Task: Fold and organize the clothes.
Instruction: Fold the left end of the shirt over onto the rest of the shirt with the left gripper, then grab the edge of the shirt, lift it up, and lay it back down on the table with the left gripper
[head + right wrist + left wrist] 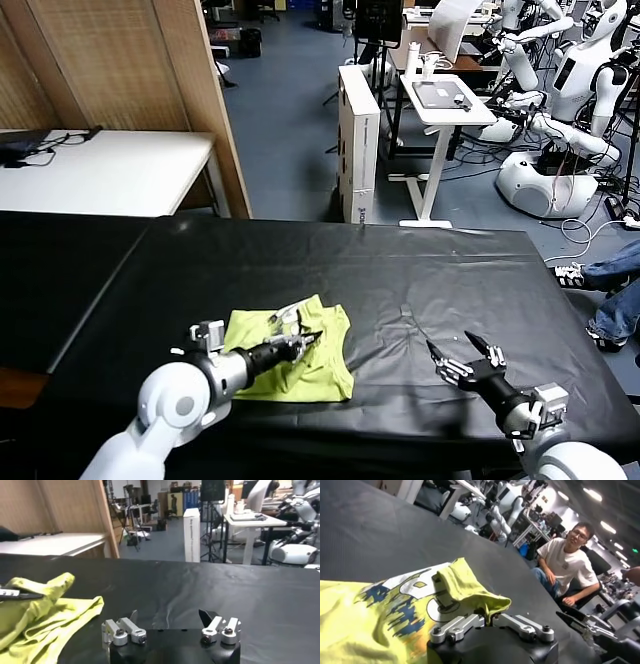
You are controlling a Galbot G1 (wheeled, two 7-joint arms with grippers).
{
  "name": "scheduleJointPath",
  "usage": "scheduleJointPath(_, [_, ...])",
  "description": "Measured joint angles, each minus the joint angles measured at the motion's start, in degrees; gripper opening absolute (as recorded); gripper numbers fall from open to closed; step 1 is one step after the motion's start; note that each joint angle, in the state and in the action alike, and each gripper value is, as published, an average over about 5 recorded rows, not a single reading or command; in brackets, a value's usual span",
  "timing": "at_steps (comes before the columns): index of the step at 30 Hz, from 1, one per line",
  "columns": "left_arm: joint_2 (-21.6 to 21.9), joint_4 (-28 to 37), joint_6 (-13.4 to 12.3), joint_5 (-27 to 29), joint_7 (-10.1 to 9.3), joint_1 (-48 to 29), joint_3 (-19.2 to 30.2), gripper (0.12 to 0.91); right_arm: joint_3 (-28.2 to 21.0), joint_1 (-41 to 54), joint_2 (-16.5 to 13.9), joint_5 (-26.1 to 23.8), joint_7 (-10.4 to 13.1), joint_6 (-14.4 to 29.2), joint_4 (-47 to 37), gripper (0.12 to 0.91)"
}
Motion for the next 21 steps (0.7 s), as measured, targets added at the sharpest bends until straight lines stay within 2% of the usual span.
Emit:
scheduleJointPath(4, [-1.6,-1.0,0.0,0.4,-0.88,1.0,-0.4,0.620,-2.3,1.8,-1.8,0.1,-0.4,-0.1,-0.6,0.907])
scheduleJointPath(8, [-3.2,-2.7,0.0,0.3,-1.34,2.5,-1.7,0.835,-5.1,3.7,-3.4,-0.1,-1.2,-0.1,-1.2,0.907])
scheduleJointPath(11, [-4.1,-4.1,0.0,0.1,-1.26,3.8,-3.3,0.897,-7.7,5.2,-4.7,-0.2,-2.5,0.0,-1.3,0.907])
scheduleJointPath(16, [-3.7,-5.9,0.0,-0.9,-1.51,6.0,-7.7,0.907,-12.4,8.0,-7.5,-0.7,-5.8,0.2,-0.5,0.907])
scheduleJointPath(18, [-3.3,-6.0,0.0,-0.5,-1.88,6.8,-9.8,0.907,-14.6,9.4,-8.6,-1.1,-6.1,0.3,-0.3,0.907])
scheduleJointPath(21, [-2.9,-6.3,0.0,0.8,-2.07,7.9,-12.6,0.907,-18.0,12.1,-9.5,-1.6,-5.1,0.3,-0.8,0.907])
